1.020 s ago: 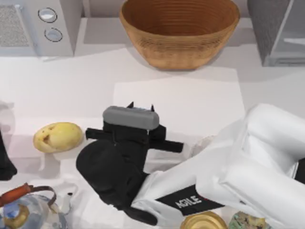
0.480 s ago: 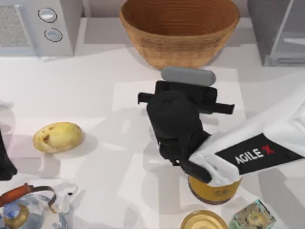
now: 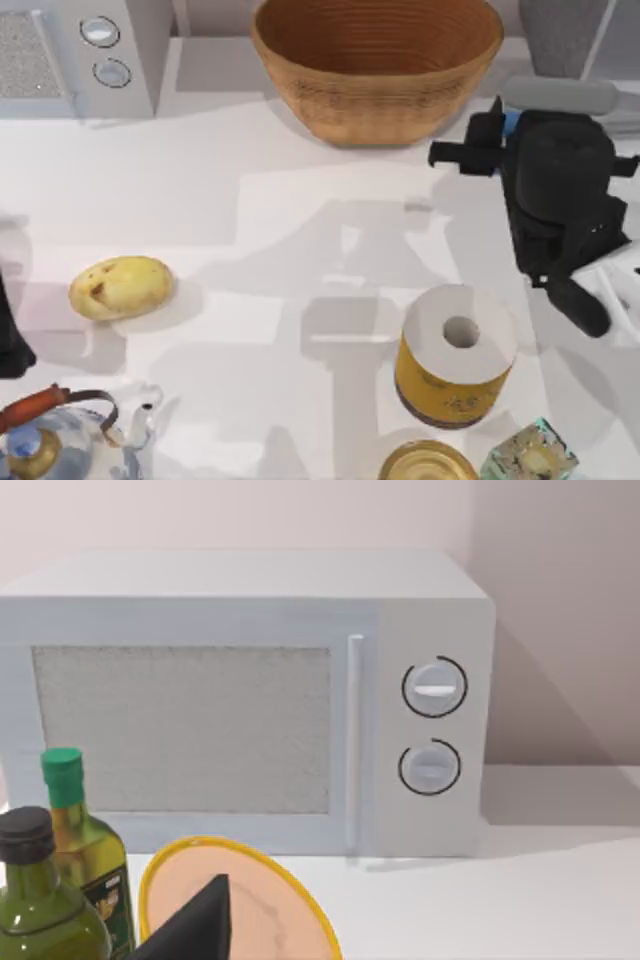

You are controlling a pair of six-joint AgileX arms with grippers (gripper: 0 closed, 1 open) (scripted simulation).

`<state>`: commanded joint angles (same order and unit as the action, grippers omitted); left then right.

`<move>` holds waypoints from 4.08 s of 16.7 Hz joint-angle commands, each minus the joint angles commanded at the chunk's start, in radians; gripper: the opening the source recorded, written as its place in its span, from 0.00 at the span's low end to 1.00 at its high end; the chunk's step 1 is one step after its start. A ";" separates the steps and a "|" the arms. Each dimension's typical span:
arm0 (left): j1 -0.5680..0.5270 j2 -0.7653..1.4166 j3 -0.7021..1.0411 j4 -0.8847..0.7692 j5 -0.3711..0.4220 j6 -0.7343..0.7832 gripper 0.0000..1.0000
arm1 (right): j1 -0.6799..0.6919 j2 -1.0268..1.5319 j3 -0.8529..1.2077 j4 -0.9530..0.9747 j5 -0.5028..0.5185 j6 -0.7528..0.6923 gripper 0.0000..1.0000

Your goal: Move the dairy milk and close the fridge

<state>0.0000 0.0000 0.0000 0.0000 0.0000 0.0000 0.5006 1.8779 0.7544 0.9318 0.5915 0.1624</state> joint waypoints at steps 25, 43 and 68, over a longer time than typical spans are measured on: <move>0.000 0.000 0.000 0.000 0.000 0.000 1.00 | -0.570 -0.066 -0.029 0.121 -0.641 -0.149 0.00; 0.000 0.000 0.000 0.000 0.000 0.000 1.00 | -0.705 0.388 0.510 -0.020 -0.802 -0.165 0.00; 0.000 0.000 0.000 0.000 0.000 0.000 1.00 | -0.710 0.392 0.514 -0.022 -0.804 -0.167 1.00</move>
<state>0.0000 0.0000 0.0000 0.0000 0.0000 0.0000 -0.2094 2.2698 1.2688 0.9103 -0.2126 -0.0046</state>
